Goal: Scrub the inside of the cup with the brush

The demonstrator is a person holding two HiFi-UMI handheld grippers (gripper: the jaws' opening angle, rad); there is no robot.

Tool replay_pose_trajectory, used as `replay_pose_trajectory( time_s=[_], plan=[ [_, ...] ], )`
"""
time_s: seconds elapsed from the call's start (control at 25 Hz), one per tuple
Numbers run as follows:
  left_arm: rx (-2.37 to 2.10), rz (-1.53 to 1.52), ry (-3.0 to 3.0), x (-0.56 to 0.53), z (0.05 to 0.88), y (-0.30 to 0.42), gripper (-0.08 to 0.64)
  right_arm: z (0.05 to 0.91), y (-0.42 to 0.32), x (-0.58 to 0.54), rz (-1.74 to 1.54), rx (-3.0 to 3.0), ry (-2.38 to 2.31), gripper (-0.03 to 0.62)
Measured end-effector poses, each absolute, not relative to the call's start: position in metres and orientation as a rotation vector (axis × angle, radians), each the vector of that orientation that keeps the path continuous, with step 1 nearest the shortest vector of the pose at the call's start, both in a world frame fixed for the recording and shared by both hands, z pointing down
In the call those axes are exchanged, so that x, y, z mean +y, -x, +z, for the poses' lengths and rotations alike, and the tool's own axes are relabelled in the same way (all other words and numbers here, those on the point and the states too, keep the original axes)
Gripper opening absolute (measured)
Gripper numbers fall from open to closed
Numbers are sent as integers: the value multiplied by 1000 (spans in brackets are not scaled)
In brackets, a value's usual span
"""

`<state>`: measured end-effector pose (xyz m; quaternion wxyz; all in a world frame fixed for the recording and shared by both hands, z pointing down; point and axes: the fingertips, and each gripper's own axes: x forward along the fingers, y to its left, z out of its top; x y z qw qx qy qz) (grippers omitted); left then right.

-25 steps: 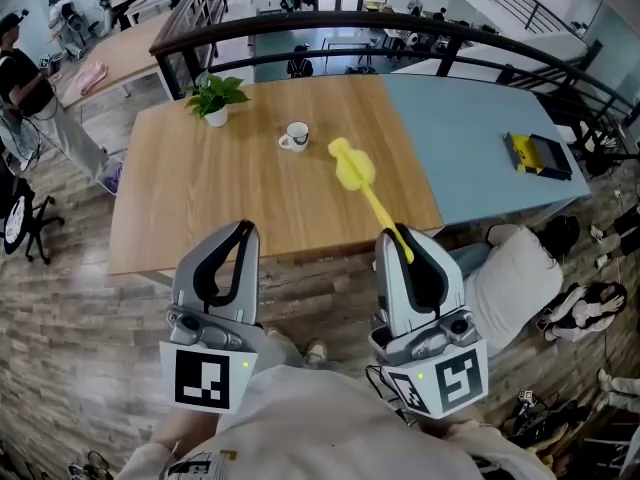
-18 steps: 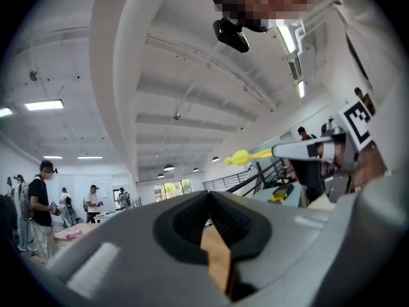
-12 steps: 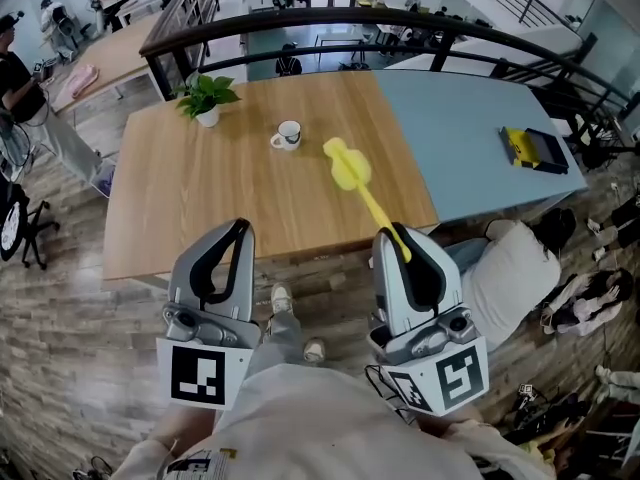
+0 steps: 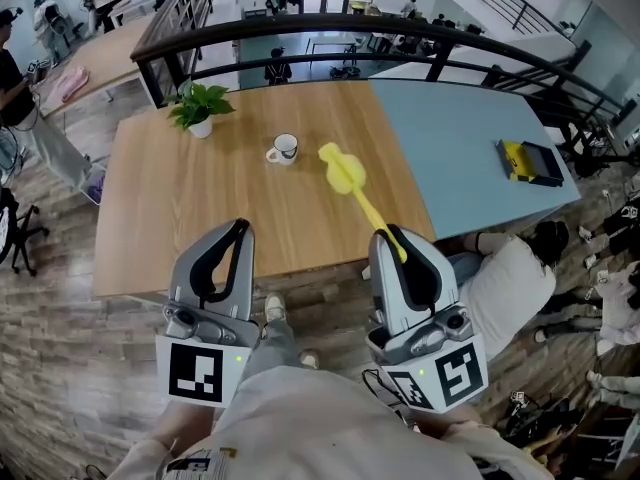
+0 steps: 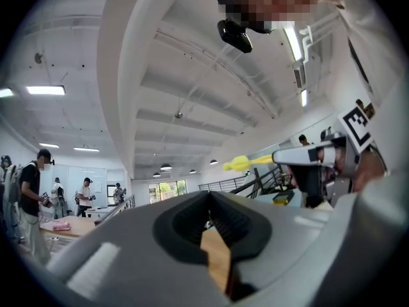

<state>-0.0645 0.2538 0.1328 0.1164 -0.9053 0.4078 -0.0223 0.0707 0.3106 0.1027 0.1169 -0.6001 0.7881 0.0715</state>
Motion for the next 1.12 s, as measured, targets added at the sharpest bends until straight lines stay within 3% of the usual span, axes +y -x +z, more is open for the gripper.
replay_pose_trajectory(
  time_s=[0.64,1.12],
  plan=[
    [1184,-102,2708,102,138,61,3,101,-70,163,183,2354,1780,34],
    [1218,-158,2746,10,155,96,3,104,-40,62,133,2379,1767,34]
  ],
)
